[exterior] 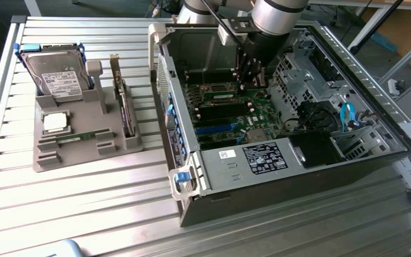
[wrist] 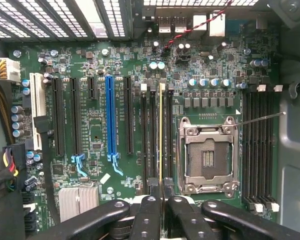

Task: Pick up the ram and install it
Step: 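Insert the ram into the slot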

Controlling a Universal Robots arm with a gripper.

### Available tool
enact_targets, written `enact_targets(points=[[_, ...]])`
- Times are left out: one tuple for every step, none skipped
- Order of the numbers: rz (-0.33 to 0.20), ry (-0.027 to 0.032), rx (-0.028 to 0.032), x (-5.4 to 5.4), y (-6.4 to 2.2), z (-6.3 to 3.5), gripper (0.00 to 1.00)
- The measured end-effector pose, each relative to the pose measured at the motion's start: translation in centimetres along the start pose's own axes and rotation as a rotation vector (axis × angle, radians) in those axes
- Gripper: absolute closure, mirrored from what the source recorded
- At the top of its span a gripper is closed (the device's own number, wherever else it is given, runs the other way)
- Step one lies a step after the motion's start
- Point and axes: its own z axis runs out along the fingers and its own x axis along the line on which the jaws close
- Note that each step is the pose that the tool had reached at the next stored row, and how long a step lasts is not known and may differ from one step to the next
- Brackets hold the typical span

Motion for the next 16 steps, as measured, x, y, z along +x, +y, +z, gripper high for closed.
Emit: enact_targets(points=[[0.0, 0.0, 0.0, 0.01, 0.0, 0.0, 0.88], [0.0, 0.0, 0.0, 0.01, 0.0, 0.0, 0.88], [0.0, 0.0, 0.0, 0.02, 0.0, 0.0, 0.88], [0.0, 0.0, 0.0, 0.02, 0.0, 0.0, 0.88], [0.0, 0.0, 0.0, 0.02, 0.0, 0.0, 0.88], [0.0, 0.0001, 0.0, 0.04, 0.0, 0.0, 0.88], [0.0, 0.0001, -0.0001, 0.1, -0.01, -0.01, 0.88], [0.0, 0.0, -0.0001, 0.15, -0.02, -0.01, 0.88], [0.0, 0.0001, 0.0, 0.21, -0.03, -0.01, 0.88], [0.0, 0.0, 0.0, 0.27, -0.04, -0.01, 0.88], [0.0, 0.0, 0.0, 0.32, -0.06, -0.01, 0.88], [0.0, 0.0, 0.0, 0.39, -0.08, -0.02, 0.88], [0.0, -0.0001, 0.0, 0.45, -0.09, -0.02, 0.88], [0.0, 0.0, 0.0, 0.51, -0.11, -0.02, 0.88], [0.0, 0.0, 0.0, 0.58, -0.12, -0.03, 0.88], [0.0, -0.0001, 0.0, 0.6, -0.12, -0.03, 0.88]])
